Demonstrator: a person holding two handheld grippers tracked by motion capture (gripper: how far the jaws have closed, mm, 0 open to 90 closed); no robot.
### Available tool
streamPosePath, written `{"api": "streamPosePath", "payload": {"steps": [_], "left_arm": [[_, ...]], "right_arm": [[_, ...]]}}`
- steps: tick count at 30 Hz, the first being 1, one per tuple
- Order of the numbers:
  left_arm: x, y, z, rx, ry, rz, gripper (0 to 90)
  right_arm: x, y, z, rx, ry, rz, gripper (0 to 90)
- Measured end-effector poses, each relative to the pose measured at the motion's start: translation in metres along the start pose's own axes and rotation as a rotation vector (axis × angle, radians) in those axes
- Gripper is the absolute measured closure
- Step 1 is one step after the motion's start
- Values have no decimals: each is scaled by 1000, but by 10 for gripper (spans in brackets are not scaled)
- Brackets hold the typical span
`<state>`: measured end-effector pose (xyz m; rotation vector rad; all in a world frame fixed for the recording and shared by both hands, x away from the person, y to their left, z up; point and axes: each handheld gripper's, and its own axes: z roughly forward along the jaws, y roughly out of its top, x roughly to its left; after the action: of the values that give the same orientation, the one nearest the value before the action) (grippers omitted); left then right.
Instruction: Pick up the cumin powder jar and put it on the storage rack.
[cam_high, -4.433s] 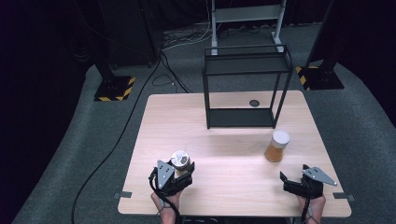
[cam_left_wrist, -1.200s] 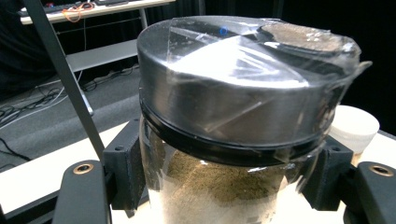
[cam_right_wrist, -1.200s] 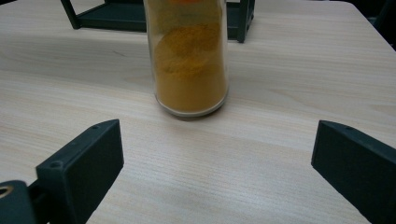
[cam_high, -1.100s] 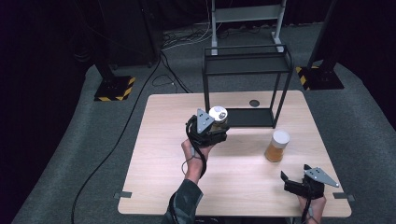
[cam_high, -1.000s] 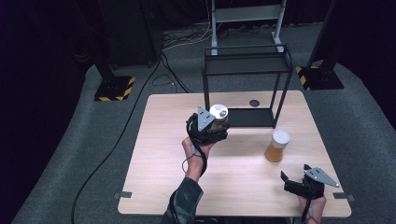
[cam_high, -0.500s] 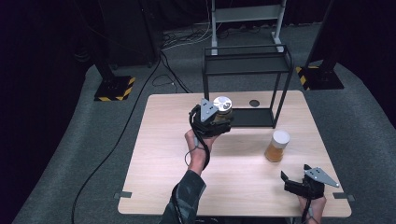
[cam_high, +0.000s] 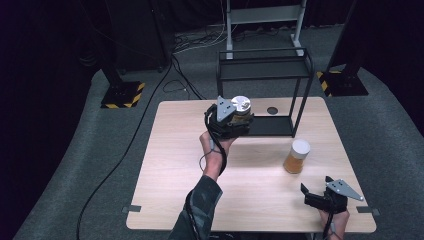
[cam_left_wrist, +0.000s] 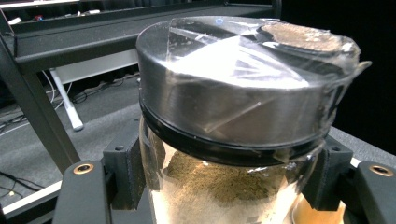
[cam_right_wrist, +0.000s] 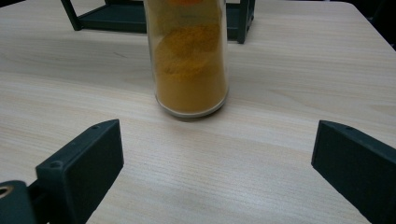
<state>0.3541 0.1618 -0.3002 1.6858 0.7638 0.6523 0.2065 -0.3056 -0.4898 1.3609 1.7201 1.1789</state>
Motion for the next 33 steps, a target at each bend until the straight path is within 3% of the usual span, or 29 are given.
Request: {"api": "streamPosePath", "payload": {"steps": [18, 33], "left_arm": [[7, 21, 7, 3, 8, 6, 292], [15, 30, 14, 4, 27, -22, 293]], "right_arm": [[-1, -1, 0, -4, 4, 2, 4], [-1, -1, 0, -4, 5, 6, 7]]}}
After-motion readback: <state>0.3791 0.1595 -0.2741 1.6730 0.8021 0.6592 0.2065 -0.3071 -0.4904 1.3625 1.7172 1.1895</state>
